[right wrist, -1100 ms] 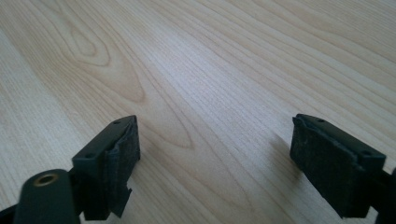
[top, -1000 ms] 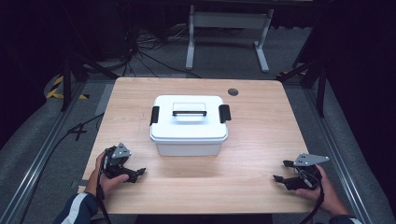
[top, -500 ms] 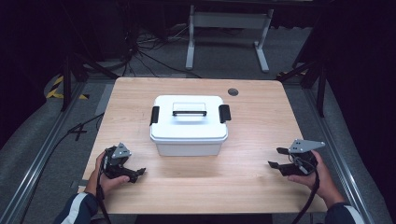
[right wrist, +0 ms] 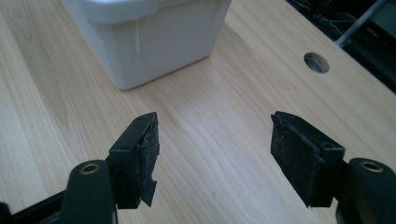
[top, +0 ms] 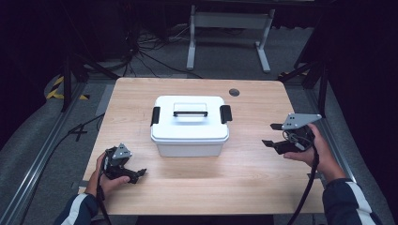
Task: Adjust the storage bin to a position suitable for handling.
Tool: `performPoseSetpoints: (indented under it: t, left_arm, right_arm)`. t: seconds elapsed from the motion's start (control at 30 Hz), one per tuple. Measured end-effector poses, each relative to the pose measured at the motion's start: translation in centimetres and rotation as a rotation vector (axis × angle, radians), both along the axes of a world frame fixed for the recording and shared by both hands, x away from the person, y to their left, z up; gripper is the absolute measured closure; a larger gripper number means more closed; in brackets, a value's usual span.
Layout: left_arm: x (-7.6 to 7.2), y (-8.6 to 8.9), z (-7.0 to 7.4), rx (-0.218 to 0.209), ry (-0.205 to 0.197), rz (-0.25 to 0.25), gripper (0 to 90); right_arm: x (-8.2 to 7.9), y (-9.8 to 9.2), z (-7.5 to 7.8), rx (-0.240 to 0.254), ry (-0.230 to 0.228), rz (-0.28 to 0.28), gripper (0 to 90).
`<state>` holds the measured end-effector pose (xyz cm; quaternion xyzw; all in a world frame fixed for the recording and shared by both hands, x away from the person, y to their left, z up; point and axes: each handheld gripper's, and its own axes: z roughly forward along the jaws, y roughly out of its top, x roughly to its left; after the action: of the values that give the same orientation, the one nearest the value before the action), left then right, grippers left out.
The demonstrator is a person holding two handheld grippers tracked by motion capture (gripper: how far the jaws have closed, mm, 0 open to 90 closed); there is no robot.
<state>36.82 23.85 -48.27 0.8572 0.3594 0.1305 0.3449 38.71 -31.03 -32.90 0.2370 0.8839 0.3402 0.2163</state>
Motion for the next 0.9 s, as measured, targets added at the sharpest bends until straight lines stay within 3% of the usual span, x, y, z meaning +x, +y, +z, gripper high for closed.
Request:
performPoseSetpoints:
  t: [0.13,0.4,0.6,0.9]
  left_arm:
    - [0.0,0.0,0.0,0.000,0.000,0.000,0.4]
    - [0.0,0.0,0.0,0.001,-0.001,0.000,0.5]
    - [0.0,0.0,0.0,0.002,-0.001,-0.002,0.4]
    - [0.1,0.0,0.0,0.007,-0.004,-0.011,0.3]
  right_arm:
    - [0.5,1.0,1.3,-0.028,-0.020,0.031,33.2]
    - [1.9,2.6,3.6,-0.026,-0.035,0.076,33.2]
    - [3.0,4.6,4.6,-0.080,-0.049,0.124,33.9]
    - [3.9,6.7,5.6,-0.098,-0.049,0.171,34.7]
